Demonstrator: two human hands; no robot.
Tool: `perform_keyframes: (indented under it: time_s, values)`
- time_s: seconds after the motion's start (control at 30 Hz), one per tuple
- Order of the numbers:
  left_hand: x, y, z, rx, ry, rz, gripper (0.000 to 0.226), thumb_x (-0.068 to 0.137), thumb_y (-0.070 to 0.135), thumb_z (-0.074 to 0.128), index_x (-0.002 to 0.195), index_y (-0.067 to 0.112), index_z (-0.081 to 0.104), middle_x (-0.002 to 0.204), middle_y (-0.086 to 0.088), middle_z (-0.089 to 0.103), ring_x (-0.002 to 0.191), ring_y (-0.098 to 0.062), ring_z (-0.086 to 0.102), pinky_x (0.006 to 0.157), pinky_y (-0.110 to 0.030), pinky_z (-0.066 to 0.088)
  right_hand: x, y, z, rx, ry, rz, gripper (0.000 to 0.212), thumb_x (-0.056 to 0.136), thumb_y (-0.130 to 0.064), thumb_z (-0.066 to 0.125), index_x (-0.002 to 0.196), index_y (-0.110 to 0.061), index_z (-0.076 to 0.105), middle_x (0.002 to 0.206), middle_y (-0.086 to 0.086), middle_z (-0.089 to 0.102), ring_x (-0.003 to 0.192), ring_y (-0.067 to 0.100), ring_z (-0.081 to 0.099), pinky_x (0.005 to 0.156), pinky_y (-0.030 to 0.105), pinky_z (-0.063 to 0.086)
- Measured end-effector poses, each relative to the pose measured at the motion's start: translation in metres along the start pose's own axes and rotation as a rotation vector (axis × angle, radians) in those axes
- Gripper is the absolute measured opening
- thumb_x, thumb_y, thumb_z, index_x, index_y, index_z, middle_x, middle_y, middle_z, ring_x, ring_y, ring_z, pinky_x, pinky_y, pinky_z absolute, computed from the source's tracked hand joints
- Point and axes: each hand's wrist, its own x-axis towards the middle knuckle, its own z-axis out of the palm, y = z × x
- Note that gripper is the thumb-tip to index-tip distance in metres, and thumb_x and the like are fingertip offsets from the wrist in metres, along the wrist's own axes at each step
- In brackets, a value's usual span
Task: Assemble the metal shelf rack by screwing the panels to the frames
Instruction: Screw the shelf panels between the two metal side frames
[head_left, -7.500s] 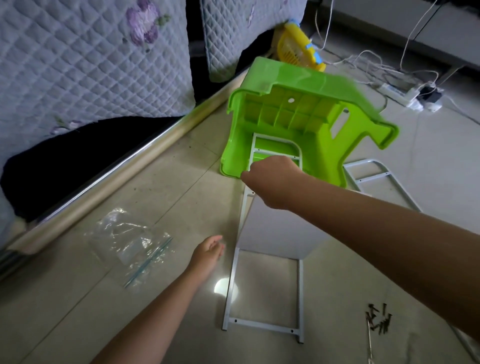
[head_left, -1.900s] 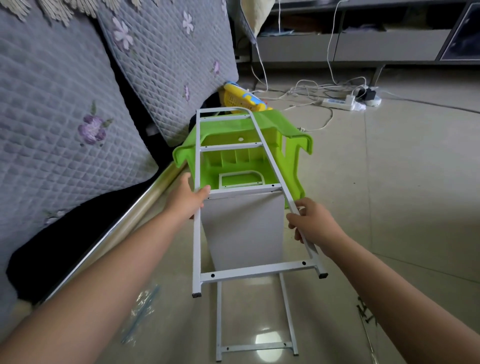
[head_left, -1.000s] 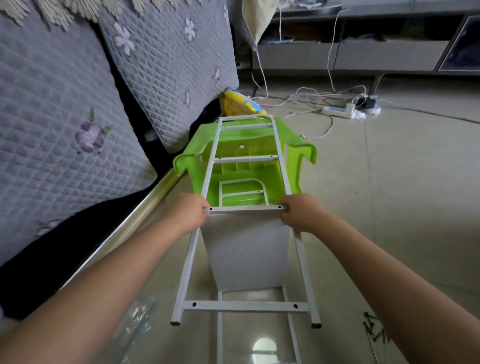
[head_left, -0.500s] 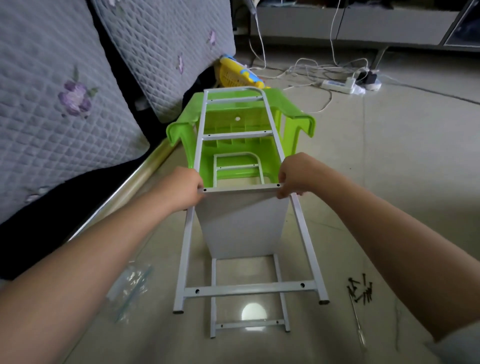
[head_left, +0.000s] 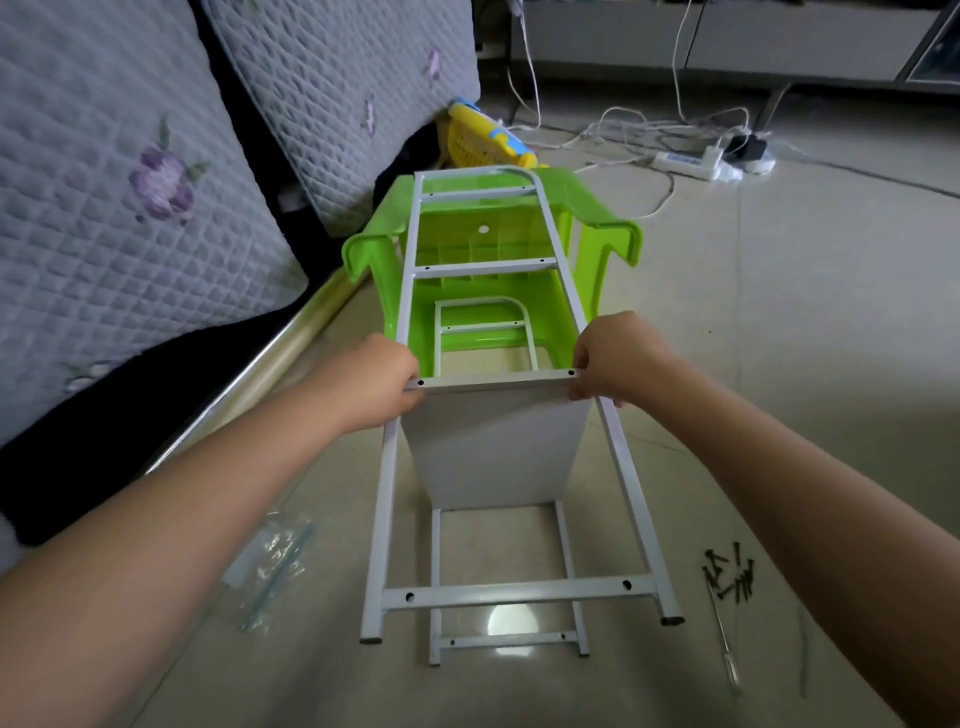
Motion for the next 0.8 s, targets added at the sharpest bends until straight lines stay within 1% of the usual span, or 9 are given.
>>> perform_keyframes:
  time_s: [0.07, 0.17, 0.23, 0.33, 0.43, 0.53, 0.63, 0.73, 0.8]
  values:
    - [-0.002, -0.001, 0.001, 0.018, -0.002, 0.015, 0.028, 0.094, 0.029, 0.048, 0.082, 0.006, 0.06, 0.069, -0.005, 0.047, 0.084, -0.028, 0.059, 0.064, -0.029, 0.04, -0.003, 0.0, -0.001, 0.011, 0.0, 0.011, 0.022, 0.082, -0.03, 0.067, 0.071, -0.013, 0.058, 0.051, -0.003, 0.047, 0.067, 0.011, 0.056, 0.051, 0.016, 0.033]
    - [-0.001, -0.005, 0.002, -0.12, -0.01, -0.007, 0.03, 0.092, 0.029, 0.053, 0.078, 0.006, 0.063, 0.062, -0.003, 0.056, 0.063, -0.019, 0.057, 0.054, -0.024, 0.038, -0.006, -0.001, -0.005, 0.081, -0.021, 0.02, 0.014, 0.081, -0.023, 0.067, 0.086, -0.011, 0.069, 0.059, 0.001, 0.06, 0.04, 0.003, 0.053, 0.058, 0.013, 0.04]
    - [-0.001, -0.007, 0.003, -0.194, 0.003, -0.034, 0.031, 0.091, 0.029, 0.056, 0.075, 0.004, 0.064, 0.054, -0.001, 0.055, 0.051, -0.012, 0.054, 0.05, -0.021, 0.035, -0.009, -0.001, -0.005, 0.126, 0.009, 0.028, 0.014, 0.08, -0.02, 0.068, 0.091, -0.012, 0.071, 0.074, 0.004, 0.064, 0.049, 0.008, 0.052, 0.058, 0.015, 0.041]
    - [-0.002, -0.008, 0.007, -0.23, 0.034, -0.053, 0.031, 0.089, 0.03, 0.059, 0.072, 0.004, 0.065, 0.058, -0.005, 0.06, 0.049, -0.01, 0.055, 0.058, -0.026, 0.043, -0.011, -0.002, 0.002, 0.156, 0.065, 0.063, 0.018, 0.079, -0.017, 0.068, 0.097, -0.014, 0.07, 0.094, 0.006, 0.067, 0.083, 0.021, 0.06, 0.058, 0.023, 0.041]
    - [0.0, -0.008, 0.01, -0.181, 0.044, -0.072, 0.033, 0.089, 0.033, 0.057, 0.067, 0.008, 0.059, 0.06, -0.003, 0.053, 0.064, -0.021, 0.057, 0.058, -0.028, 0.037, -0.009, -0.002, 0.006, 0.165, 0.074, 0.077, 0.018, 0.081, -0.016, 0.064, 0.098, -0.014, 0.069, 0.101, 0.007, 0.066, 0.095, 0.025, 0.06, 0.066, 0.024, 0.039]
    - [0.002, -0.007, 0.01, -0.113, 0.031, -0.085, 0.037, 0.09, 0.036, 0.053, 0.061, 0.015, 0.047, 0.066, -0.004, 0.049, 0.076, -0.024, 0.053, 0.06, -0.029, 0.034, -0.01, -0.002, 0.008, 0.181, 0.082, 0.074, 0.021, 0.083, -0.016, 0.059, 0.103, -0.016, 0.066, 0.105, 0.006, 0.063, 0.093, 0.024, 0.057, 0.061, 0.023, 0.038]
    - [0.005, -0.007, 0.008, -0.083, -0.009, -0.093, 0.031, 0.091, 0.04, 0.051, 0.092, 0.012, 0.065, 0.094, -0.007, 0.064, 0.094, -0.025, 0.058, 0.074, -0.031, 0.046, -0.01, -0.001, 0.009, 0.196, 0.06, 0.037, 0.032, 0.085, -0.021, 0.057, 0.117, -0.016, 0.059, 0.116, 0.006, 0.06, 0.105, 0.024, 0.054, 0.071, 0.024, 0.041]
    - [0.006, -0.005, 0.004, -0.109, 0.0, -0.108, 0.037, 0.09, 0.042, 0.053, 0.118, 0.019, 0.061, 0.119, -0.006, 0.061, 0.111, -0.025, 0.055, 0.088, -0.034, 0.048, -0.014, 0.001, 0.006, 0.273, 0.035, -0.004, 0.049, 0.086, -0.024, 0.059, 0.132, -0.017, 0.047, 0.126, 0.009, 0.055, 0.116, 0.026, 0.05, 0.086, 0.026, 0.042]
    - [0.006, -0.003, 0.002, -0.118, 0.015, -0.111, 0.037, 0.09, 0.04, 0.055, 0.12, 0.02, 0.06, 0.122, -0.007, 0.059, 0.113, -0.025, 0.054, 0.089, -0.034, 0.047, -0.017, 0.002, 0.004, 0.321, 0.034, -0.025, 0.053, 0.086, -0.025, 0.06, 0.135, -0.017, 0.043, 0.128, 0.012, 0.052, 0.117, 0.027, 0.049, 0.087, 0.026, 0.041]
